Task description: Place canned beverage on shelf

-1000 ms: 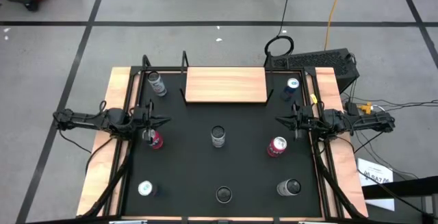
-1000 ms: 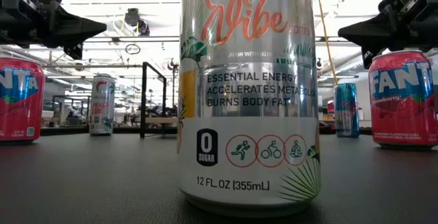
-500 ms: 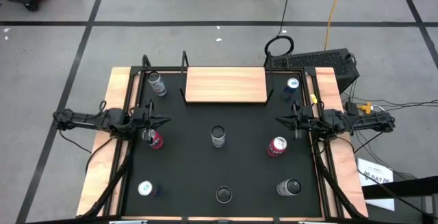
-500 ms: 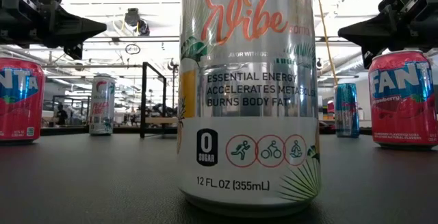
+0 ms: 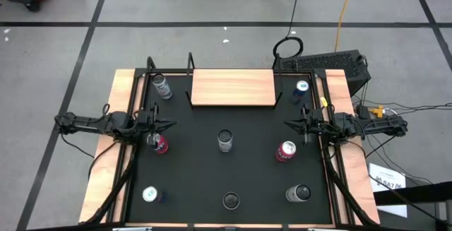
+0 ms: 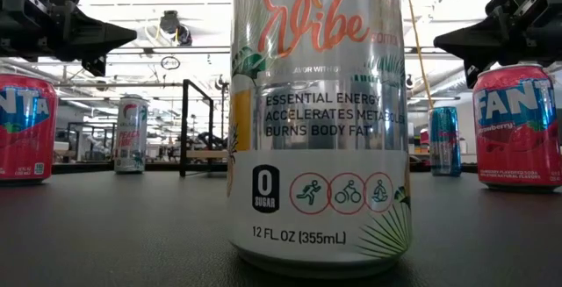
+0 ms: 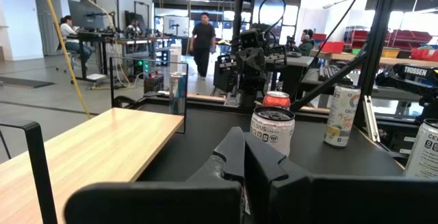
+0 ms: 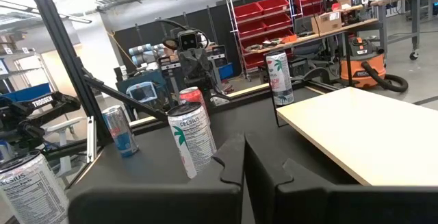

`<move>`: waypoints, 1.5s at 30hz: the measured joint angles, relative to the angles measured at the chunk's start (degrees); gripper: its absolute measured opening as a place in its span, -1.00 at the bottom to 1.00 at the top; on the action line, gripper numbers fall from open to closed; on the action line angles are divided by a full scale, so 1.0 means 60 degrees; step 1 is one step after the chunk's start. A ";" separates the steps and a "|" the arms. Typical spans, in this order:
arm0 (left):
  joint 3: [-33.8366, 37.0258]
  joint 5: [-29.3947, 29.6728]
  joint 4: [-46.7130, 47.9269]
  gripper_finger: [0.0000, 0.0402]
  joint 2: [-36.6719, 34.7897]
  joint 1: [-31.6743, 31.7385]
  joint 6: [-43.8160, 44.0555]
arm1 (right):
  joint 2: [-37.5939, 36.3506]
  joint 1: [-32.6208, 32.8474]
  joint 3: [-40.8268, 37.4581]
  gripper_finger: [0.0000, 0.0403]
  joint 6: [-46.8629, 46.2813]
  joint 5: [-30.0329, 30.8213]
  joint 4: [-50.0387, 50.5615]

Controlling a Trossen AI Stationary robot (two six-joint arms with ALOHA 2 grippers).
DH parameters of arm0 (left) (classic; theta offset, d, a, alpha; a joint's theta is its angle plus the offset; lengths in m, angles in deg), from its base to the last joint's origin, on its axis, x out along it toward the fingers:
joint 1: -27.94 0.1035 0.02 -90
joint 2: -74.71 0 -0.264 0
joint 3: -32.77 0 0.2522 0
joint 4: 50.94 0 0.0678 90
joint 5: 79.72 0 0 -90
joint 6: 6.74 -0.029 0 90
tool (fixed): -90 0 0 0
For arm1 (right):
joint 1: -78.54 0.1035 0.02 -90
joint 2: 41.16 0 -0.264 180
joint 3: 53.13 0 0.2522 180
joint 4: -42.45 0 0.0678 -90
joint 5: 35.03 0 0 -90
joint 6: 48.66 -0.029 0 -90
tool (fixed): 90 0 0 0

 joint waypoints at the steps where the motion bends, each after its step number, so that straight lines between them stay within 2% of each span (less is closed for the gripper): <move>1: -0.0002 0.0003 0.0000 -1.00 0.0000 -0.0001 0.0002 | 0.0004 0.0000 0.0004 -1.00 -0.0004 0.0000 0.0002; 31: -0.0001 0.0008 0.0000 -1.00 0.0000 0.0002 -0.0004 | 0.0001 0.0002 0.0003 -1.00 -0.0004 0.0004 -0.0026; 36: 0.0001 0.1191 -0.0006 -1.00 0.0000 0.0006 -0.0320 | 0.0004 0.0003 0.0002 -1.00 -0.0004 0.0003 -0.0153; 40: 0.0002 0.1366 -0.0012 -1.00 0.0000 0.0006 -0.0266 | 0.0004 0.0002 0.0004 -1.00 -0.0015 0.0002 -0.0282; 43: 0.0002 0.1345 -0.0012 -1.00 0.0000 0.0006 -0.0264 | 0.0000 0.0004 0.0004 -1.00 -0.0870 0.0044 -0.0916; 45: 0.0001 0.1378 -0.0015 -1.00 0.0000 0.0006 -0.0291 | 0.0004 0.0004 0.0004 -1.00 -0.1905 0.0473 -0.1282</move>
